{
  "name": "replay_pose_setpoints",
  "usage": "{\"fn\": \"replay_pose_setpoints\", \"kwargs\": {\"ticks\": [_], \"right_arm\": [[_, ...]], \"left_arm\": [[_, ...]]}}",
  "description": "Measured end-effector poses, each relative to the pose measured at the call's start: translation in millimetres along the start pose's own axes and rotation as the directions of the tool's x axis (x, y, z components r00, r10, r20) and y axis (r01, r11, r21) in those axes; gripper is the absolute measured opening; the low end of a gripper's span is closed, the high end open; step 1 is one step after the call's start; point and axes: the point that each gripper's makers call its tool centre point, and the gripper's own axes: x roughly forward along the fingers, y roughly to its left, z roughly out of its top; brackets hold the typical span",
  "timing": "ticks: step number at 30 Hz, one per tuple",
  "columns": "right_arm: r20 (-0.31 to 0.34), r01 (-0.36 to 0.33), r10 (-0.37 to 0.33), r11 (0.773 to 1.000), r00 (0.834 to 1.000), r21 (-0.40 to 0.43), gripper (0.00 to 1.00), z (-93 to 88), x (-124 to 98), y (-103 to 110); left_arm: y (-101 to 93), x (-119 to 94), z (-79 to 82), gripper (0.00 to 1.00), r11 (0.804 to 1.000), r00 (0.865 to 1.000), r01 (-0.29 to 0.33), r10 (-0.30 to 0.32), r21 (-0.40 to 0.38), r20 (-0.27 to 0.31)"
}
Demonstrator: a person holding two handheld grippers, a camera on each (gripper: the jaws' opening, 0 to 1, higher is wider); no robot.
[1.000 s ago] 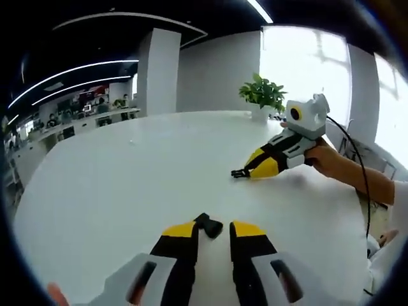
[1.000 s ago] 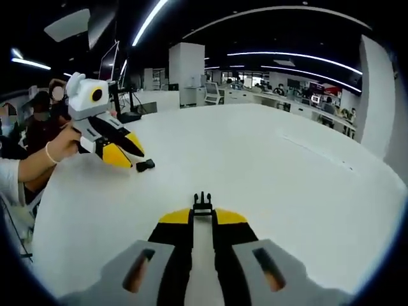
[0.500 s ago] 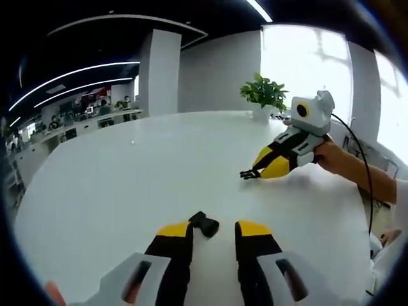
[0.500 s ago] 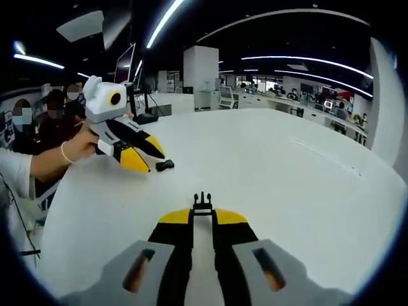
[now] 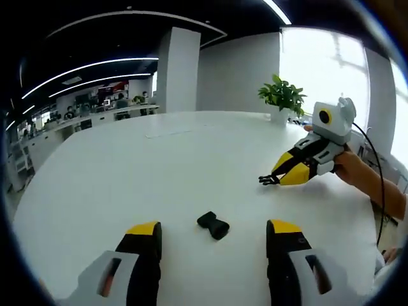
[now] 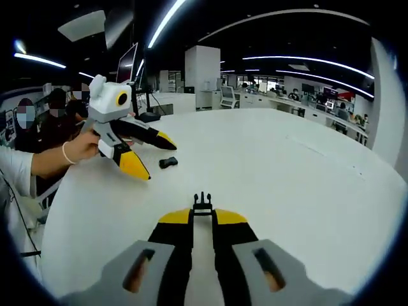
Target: Snap the two parts of the plastic buckle together until the buckle closes and remains connected.
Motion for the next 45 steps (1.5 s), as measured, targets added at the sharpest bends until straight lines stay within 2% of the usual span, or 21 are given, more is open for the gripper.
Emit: {"fn": "replay_pose_setpoints", "kwargs": {"ticks": [11,28,42,45], "right_arm": [[0.007,-0.001,0.001,1.0,1.0,-0.005,0.11,0.6,-1,1],[0.002,-0.024,0.024,1.0,1.0,-0.004,0.11,-2.6,-1,4],[-0.019,-0.048,0.048,0.999,0.999,-0.005,0.11,-8.9,-4,8],[-0.019,-0.055,0.055,0.998,0.998,0.0,0.11,-9.4,-5,11]], "left_arm": [[-3.1,3,-1.4,0.68,1.0,1.0,-0.004,0.004,0.027,-0.009],[-9.4,0,-5.1,0.53,0.996,1.0,0.013,-0.012,0.088,-0.018],[-12.1,1,-5.4,0.31,0.991,0.999,0.049,-0.047,0.121,-0.022],[-15.3,1,-7.1,0.25,0.992,0.997,0.072,-0.069,0.104,-0.027]]}}
